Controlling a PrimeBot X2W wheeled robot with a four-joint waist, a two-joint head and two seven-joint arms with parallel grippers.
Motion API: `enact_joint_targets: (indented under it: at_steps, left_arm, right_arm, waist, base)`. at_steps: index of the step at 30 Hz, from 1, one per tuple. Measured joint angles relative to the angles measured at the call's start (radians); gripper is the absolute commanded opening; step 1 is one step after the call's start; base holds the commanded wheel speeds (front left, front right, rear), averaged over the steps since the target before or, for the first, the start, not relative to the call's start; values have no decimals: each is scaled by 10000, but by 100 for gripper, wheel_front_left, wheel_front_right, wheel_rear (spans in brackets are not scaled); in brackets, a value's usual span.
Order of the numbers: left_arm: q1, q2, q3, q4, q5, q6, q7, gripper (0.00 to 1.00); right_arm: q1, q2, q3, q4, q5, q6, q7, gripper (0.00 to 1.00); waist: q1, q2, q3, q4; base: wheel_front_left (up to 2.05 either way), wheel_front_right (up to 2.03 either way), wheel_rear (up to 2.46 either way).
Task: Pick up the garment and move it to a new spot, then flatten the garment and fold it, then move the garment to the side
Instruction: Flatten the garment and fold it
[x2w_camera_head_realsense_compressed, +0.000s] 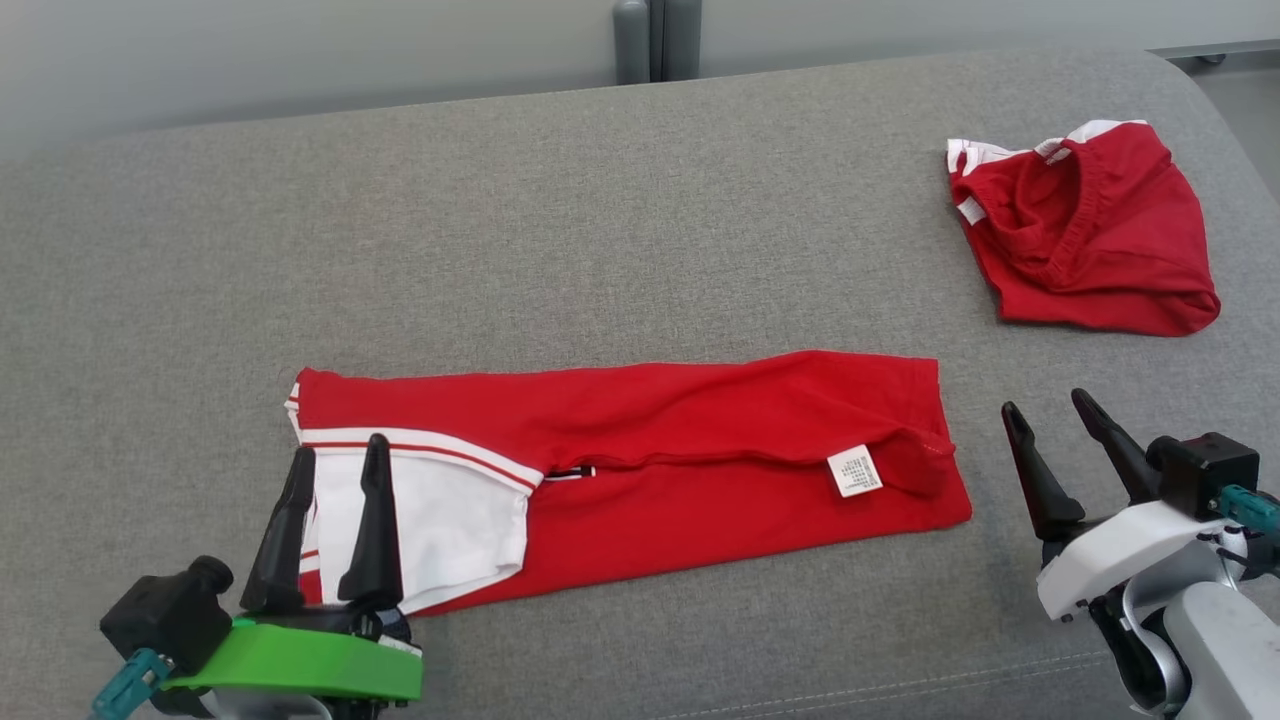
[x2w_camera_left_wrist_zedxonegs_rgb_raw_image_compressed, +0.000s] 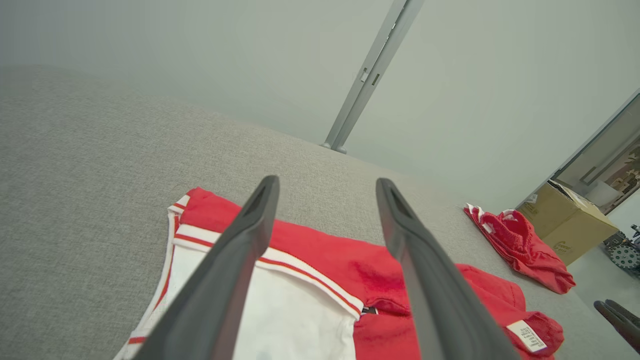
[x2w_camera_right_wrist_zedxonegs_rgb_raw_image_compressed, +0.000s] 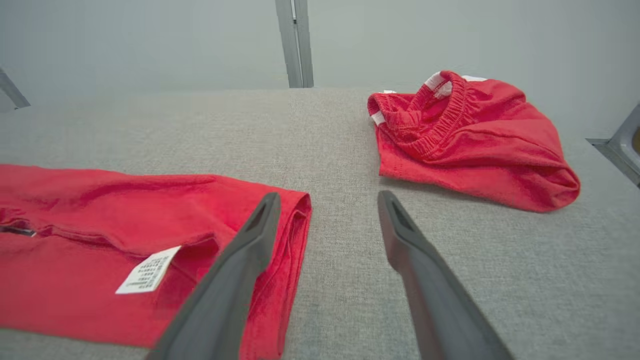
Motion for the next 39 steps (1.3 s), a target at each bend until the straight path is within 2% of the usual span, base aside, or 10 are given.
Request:
enact_joint_targets:
  at_steps: [4,10,19,23,39]
  left_arm:
    - [0,-71,-230,-111,123,0,12,100]
    - [-1,-100,-596,-163,165,0,100,100]
    - [-22,-111,-648,-339,291,52,98,100]
    - [-15,-115,-512,-468,293,150,71,100]
    - [74,-121,-343,-773,299,295,29,100]
  right_arm:
    - [-160,314,-75,449,614,272,0,100]
    - [-837,658,-291,1360,1388,341,514,100]
    - [-1354,909,-284,2583,1724,403,1279,100]
    - [-1299,928,-35,2771,1718,587,1350,100]
    - [-921,1141,314,3099,1599,790,1170,100]
  waist:
    - [0,0,-4,39]
    - [0,0,39,298]
    - [0,0,80,850]
    - [0,0,125,1081]
    - [0,0,257,724]
  base:
    - [0,0,0]
    - [0,0,0]
    - [0,0,0]
    - [0,0,0]
    - [0,0,0]
